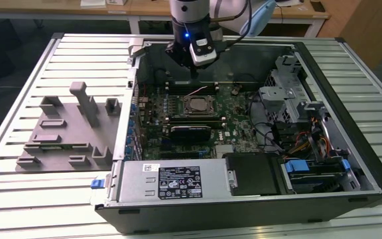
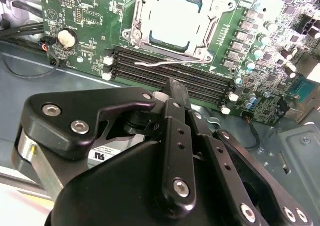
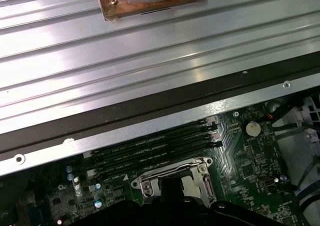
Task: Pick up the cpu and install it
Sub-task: 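Install the first cpu locking lever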
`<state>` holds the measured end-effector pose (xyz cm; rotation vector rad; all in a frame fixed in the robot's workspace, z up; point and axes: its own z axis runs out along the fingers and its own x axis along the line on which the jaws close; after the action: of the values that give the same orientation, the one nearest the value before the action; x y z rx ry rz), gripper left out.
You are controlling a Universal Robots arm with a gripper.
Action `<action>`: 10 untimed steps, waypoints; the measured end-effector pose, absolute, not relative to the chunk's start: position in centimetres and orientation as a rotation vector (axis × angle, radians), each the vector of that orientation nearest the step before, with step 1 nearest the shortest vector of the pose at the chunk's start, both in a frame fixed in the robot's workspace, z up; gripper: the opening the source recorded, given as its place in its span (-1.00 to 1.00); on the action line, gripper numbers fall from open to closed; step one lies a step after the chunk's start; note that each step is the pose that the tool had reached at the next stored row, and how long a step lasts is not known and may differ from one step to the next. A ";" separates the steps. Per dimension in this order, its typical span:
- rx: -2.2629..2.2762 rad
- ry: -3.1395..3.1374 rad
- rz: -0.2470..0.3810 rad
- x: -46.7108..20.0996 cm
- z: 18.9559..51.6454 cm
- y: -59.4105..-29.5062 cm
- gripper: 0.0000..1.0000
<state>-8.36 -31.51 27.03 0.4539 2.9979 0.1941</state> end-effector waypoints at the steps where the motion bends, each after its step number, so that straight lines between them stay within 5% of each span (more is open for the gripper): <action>1: 0.454 2.998 0.194 -8.4 27.0 -31.5 -0.79; 10: 0.454 2.998 0.194 -8.4 26.5 -31.5 -0.79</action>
<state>-8.36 -31.51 26.49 0.4539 2.9979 0.1941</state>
